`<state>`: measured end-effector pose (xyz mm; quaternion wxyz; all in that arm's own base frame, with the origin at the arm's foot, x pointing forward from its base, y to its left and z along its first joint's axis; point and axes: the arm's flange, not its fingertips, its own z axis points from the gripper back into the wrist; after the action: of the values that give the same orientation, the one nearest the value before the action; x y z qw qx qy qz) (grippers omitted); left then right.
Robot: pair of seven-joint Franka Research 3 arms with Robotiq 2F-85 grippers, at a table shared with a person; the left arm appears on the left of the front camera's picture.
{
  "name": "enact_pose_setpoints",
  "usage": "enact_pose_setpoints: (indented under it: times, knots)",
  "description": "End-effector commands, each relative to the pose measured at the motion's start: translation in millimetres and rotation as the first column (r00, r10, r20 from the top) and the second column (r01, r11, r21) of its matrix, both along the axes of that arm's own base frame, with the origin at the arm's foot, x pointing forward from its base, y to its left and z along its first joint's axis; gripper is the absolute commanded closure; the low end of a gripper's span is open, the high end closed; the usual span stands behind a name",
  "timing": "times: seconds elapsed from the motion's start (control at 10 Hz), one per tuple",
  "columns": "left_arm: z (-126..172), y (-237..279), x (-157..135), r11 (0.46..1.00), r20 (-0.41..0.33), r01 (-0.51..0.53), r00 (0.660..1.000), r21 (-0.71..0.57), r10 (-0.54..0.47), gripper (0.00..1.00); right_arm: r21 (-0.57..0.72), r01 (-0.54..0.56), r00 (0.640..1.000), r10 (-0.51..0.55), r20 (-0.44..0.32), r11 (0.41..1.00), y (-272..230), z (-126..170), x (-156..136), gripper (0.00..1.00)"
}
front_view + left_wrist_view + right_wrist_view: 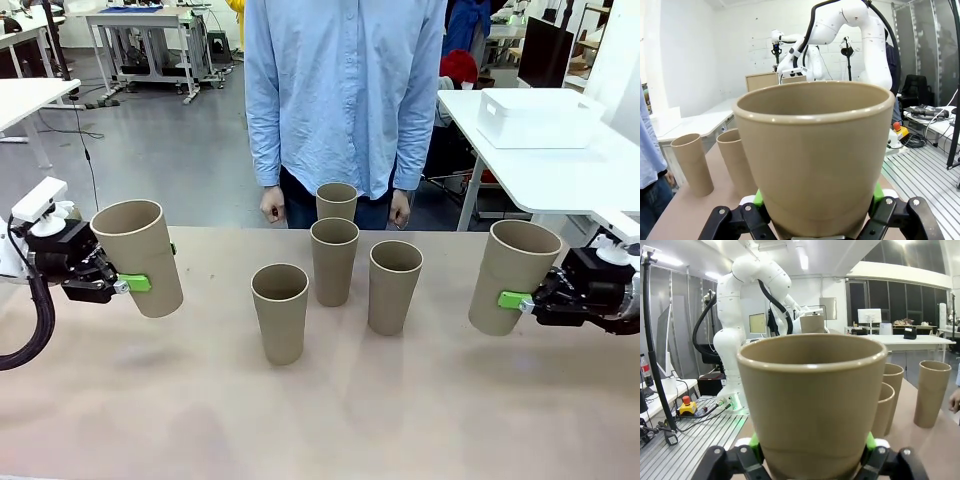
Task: Stack the cups and store them in the basket.
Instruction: Pick up two Reusable plastic cups , one in each hand, then place the stack of Reusable plastic cups into the Pantry Basket.
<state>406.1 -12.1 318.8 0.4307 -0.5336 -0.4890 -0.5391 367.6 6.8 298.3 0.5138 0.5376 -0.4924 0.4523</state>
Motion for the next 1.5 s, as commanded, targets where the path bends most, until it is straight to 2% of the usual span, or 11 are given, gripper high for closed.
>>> enact_pose_setpoints:
  times: [0.0,1.4]
  knots:
    - [1.5,1.9,0.0,1.0,0.006,0.012,1.0,0.0,-0.012,0.16,0.001,0.0,1.0,0.0,0.003,1.0,-0.2,3.2,0.2,0.16]
    - [1.5,1.9,0.0,1.0,0.006,0.012,1.0,0.0,-0.012,0.16,0.001,0.0,1.0,0.0,0.003,1.0,-0.2,3.2,0.2,0.16]
